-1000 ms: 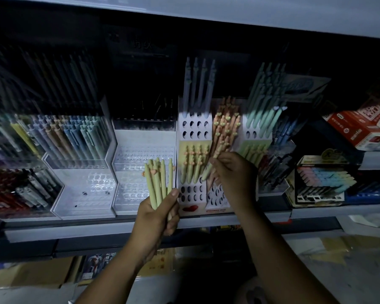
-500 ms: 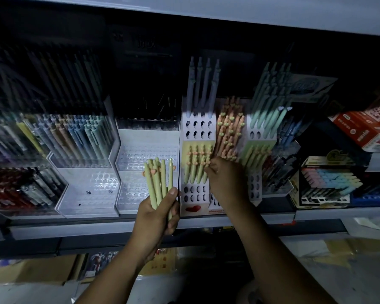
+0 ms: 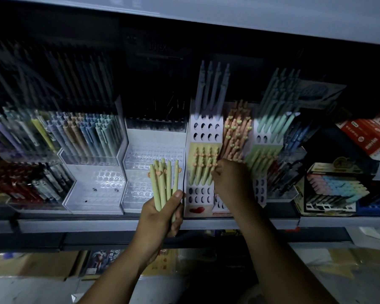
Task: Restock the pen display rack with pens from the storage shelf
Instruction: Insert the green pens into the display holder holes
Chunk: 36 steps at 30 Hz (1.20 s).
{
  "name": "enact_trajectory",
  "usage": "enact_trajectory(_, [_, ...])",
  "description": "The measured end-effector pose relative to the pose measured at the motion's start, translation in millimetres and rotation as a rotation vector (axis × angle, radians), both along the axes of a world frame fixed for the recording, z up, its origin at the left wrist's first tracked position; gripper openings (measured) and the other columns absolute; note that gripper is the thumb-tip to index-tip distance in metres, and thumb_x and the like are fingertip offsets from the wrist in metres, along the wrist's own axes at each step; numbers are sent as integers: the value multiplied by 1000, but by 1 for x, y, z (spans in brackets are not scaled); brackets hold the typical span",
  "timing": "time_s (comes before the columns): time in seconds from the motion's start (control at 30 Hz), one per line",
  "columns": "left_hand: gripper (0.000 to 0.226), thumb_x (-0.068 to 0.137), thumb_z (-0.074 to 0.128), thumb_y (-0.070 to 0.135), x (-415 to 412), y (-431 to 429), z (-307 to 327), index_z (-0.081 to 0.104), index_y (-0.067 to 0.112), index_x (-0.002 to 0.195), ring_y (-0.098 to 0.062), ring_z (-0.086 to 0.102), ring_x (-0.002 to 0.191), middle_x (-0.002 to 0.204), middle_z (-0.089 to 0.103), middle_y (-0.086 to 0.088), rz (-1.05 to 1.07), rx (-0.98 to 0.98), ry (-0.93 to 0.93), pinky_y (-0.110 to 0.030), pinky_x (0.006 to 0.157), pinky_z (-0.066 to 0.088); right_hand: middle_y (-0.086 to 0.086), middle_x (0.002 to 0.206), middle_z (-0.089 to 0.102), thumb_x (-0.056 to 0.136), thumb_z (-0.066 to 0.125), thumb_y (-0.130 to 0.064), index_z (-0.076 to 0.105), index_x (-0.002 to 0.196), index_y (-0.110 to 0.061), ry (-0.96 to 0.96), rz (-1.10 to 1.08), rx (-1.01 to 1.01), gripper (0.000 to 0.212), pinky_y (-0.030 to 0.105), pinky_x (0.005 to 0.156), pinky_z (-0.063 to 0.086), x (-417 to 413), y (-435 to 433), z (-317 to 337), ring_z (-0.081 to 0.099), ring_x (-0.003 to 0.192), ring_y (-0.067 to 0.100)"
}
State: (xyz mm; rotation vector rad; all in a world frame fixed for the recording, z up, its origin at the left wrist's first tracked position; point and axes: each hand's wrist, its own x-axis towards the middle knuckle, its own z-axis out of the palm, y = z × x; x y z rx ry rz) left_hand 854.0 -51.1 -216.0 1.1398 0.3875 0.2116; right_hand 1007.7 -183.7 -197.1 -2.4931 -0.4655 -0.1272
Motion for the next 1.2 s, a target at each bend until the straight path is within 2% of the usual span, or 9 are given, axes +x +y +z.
enact_trajectory(0.07, [34, 91, 68, 38, 0, 0, 1, 60, 6, 98, -18, 32, 48, 60, 41, -7, 1, -17, -8, -24, 48, 26, 12, 111, 68, 98, 61, -16, 57, 129, -19, 20, -42, 62, 32, 46, 78, 59, -8, 1, -1, 69, 88, 33])
enact_trajectory(0.13, [32, 91, 67, 39, 0, 0, 1, 58, 8, 96, -18, 32, 48, 61, 41, -9, 11, -26, -15, -24, 47, 24, 7, 121, 67, 99, 60, -15, 51, 139, -22, -33, -69, 169, 41, 44, 83, 59, -17, -2, 0, 68, 96, 29])
enact_trajectory(0.27, [32, 97, 61, 40, -1, 0, 0, 63, 18, 74, -19, 31, 48, 66, 38, -15, 29, -12, -17, -25, 48, 22, 1, 115, 67, 98, 62, -15, 59, 127, -15, -103, -68, 303, 28, 38, 78, 57, -31, -7, 1, 66, 94, 22])
enact_trajectory(0.4, [40, 100, 60, 38, -3, 1, -1, 55, 17, 66, -19, 32, 48, 66, 39, -15, 20, 4, 2, -27, 48, 22, -18, 95, 63, 91, 64, -33, 61, 101, -36, 139, 60, 485, 11, 40, 62, 57, -43, 3, -3, 68, 79, 22])
enact_trajectory(0.57, [34, 96, 63, 39, -6, 0, -3, 56, 8, 84, -19, 33, 48, 66, 41, -16, 20, 4, -1, -24, 48, 23, 11, 76, 69, 98, 65, -21, 73, 94, -17, 443, 162, 706, 10, 33, 50, 46, -55, 15, 5, 57, 51, 24])
enact_trajectory(0.7, [38, 98, 61, 38, -7, 1, -3, 56, 4, 83, -18, 33, 48, 61, 42, -15, 2, 15, 2, -26, 48, 20, 12, 84, 70, 98, 66, -24, 77, 102, -13, 706, 299, 809, 15, 29, 48, 41, -60, 18, 12, 54, 60, 27])
enact_trajectory(0.83, [45, 102, 55, 36, -10, 1, -1, 57, 0, 76, -18, 30, 44, 54, 40, -14, -61, 32, -5, -30, 47, 15, 13, 63, 55, 98, 67, -24, 78, 102, -18, 812, 358, 744, 13, 28, 48, 35, -57, 16, 4, 42, 63, 30])
enact_trajectory(1.07, [35, 100, 60, 36, -10, 8, -9, 63, 6, 82, -19, 35, 43, 69, 54, -19, 52, -21, 77, -22, 43, 20, 11, 68, 66, 95, 68, -9, 72, 98, 2, 599, 137, 1048, 12, 30, 49, 47, -43, 15, 10, 59, 58, 26])
enact_trajectory(1.2, [27, 100, 62, 28, -9, 13, -13, 56, 5, 89, -17, 27, 42, 72, 50, -20, 65, -55, 82, -25, 45, 16, 14, 72, 74, 93, 70, -5, 75, 87, -4, 348, 64, 948, 8, 35, 66, 61, -30, 11, 2, 73, 68, 29])
